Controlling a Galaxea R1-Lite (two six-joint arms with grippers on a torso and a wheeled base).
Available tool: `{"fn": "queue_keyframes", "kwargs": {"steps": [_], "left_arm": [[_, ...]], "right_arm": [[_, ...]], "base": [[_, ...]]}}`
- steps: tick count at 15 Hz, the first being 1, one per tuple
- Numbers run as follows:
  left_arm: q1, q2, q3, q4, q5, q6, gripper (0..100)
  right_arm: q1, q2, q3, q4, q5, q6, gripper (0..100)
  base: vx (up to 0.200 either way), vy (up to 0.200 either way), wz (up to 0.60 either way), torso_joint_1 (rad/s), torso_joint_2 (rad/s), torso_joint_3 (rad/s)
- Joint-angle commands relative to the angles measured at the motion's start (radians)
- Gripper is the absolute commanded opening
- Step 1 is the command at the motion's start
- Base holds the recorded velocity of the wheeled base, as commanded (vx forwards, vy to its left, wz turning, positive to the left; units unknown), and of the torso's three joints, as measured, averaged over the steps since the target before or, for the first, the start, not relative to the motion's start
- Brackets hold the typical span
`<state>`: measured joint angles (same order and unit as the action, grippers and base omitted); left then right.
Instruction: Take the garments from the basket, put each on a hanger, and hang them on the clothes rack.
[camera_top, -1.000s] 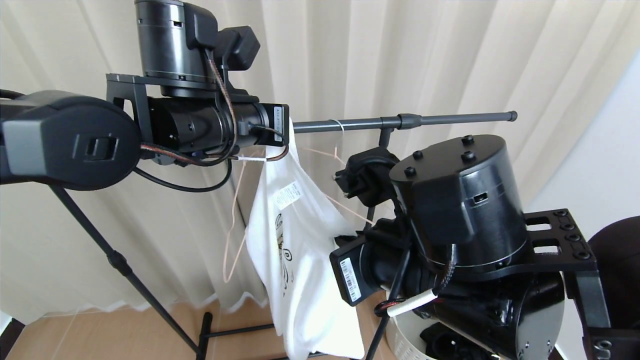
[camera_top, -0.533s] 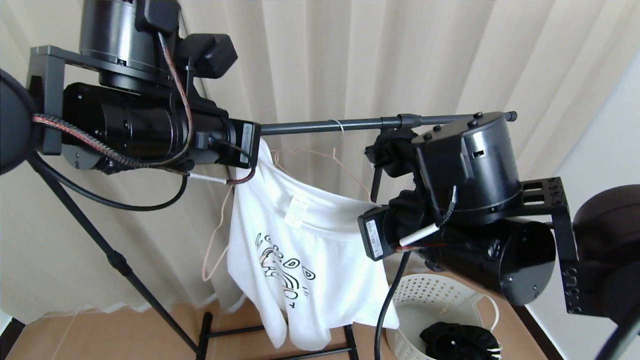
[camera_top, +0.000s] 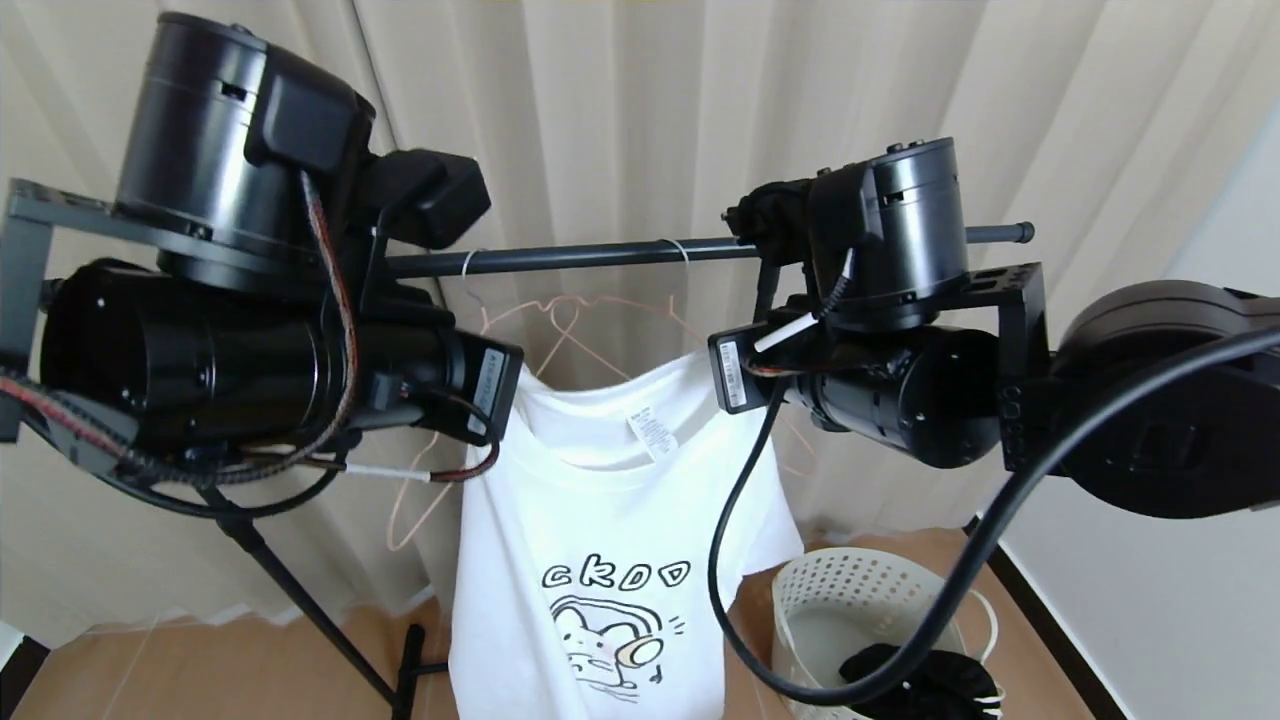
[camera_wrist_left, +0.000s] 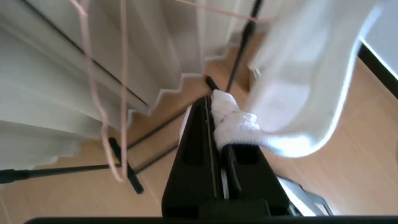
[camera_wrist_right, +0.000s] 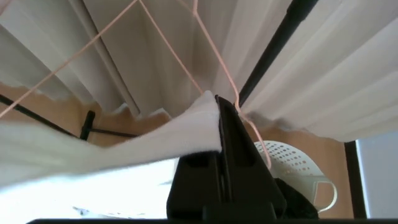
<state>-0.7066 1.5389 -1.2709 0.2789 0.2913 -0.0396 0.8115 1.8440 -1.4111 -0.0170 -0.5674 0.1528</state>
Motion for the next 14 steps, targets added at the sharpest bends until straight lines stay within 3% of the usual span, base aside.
{"fn": "queue_keyframes", "kwargs": {"steps": [1,5,7,9,14], "left_arm": [[-0.09,-0.026,0.071,0.002,0.0,-0.063,0],[-0.211,0.021,0.074,0.006,0.0,-0.226,0],[-0.243,0.049,0.054,0.005,0.0,-0.281,0],[-0.287,0.095,-0.004,0.006,0.0,-0.385,0],[-0.333,0.152,-0.044,-0.02,0.005,-0.505,0]], "right_arm": [[0.0,0.086,-0.098,-0.004,-0.008,0.001,0],[0.005,0.13,-0.169,-0.004,-0.006,0.001,0],[0.015,0.141,-0.187,-0.004,-0.005,0.005,0],[0.032,0.167,-0.216,-0.006,-0.005,0.024,0],[0.069,0.176,-0.267,-0.006,-0.002,0.048,0]], "base": [[0.0,0.0,0.0,0.0,0.0,0.0],[0.0,0.0,0.0,0.0,0.0,0.0],[0.0,0.0,0.0,0.0,0.0,0.0],[0.0,0.0,0.0,0.0,0.0,0.0],[0.0,0.0,0.0,0.0,0.0,0.0]]}}
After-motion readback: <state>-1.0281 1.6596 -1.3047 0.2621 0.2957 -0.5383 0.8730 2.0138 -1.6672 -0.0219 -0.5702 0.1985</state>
